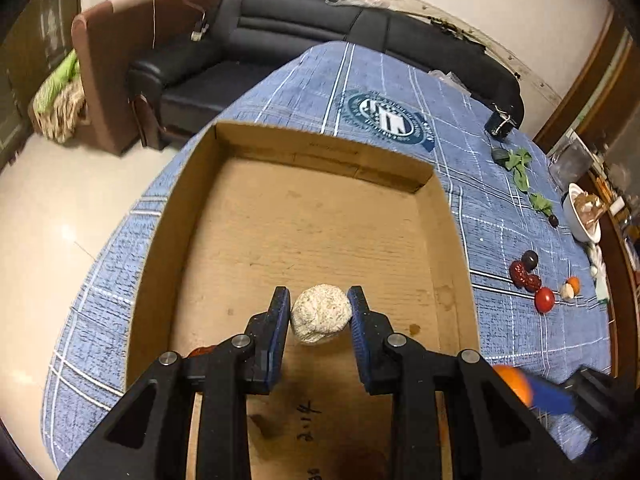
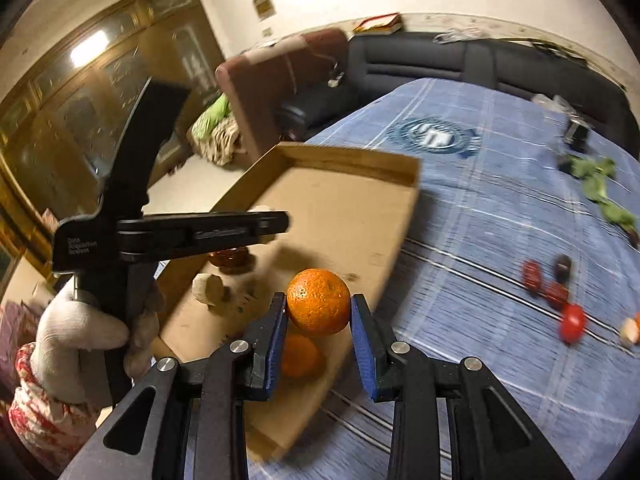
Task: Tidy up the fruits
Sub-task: 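Carry the white bun in the left tool and the orange in the right tool over the tray, then open the left tool to drop the bun while the right tool releases the orange into the tray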
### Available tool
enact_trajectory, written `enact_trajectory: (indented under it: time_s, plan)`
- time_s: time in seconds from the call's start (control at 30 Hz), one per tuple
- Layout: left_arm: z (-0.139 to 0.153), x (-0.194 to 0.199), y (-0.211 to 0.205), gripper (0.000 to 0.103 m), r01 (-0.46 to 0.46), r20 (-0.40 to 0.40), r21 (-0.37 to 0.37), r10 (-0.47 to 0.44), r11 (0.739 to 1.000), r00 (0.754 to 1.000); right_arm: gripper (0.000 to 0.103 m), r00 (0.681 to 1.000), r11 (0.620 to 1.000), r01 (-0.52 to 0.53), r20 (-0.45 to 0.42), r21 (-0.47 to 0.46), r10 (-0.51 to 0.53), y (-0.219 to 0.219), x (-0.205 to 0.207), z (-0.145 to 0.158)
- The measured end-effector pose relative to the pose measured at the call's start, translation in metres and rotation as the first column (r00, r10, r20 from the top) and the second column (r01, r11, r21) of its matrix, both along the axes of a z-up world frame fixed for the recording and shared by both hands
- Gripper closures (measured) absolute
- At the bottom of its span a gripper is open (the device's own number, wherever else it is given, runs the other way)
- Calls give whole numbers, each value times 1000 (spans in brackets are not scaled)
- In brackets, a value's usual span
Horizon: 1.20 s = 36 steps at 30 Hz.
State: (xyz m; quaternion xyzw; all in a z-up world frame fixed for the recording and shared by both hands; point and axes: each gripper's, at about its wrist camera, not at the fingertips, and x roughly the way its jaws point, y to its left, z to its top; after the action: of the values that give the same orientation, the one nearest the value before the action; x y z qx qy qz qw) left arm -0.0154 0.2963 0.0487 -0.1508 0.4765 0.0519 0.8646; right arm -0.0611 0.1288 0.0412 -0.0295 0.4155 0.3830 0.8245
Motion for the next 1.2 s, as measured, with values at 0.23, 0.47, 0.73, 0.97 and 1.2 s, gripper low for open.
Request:
enact_trajectory:
  time_s: [0.23, 0.47, 0.73, 0.97, 1.2]
  plan:
    - [-15, 9, 11, 74, -11, -35, -48, 10, 999, 999, 68, 999, 996, -37, -7, -85, 36, 44, 7, -27]
    - [-18, 7, 19, 71, -22, -32, -102, 19, 994, 999, 66, 999, 991, -44, 6, -124, 45, 59, 7, -40]
    - [2, -4, 23, 61, -58, 22, -129, 62, 990, 998, 65, 1000, 996, -13, -6, -84, 12, 51, 11, -35]
    - [38, -31, 6, 39, -84, 126, -56, 90, 995, 988, 63, 998, 999, 53, 41, 0, -53, 16, 2, -5]
    - [62, -61, -43, 25, -97, 216, 50, 84, 994, 973, 62, 977, 977, 207, 45, 48, -209, -47, -11, 3]
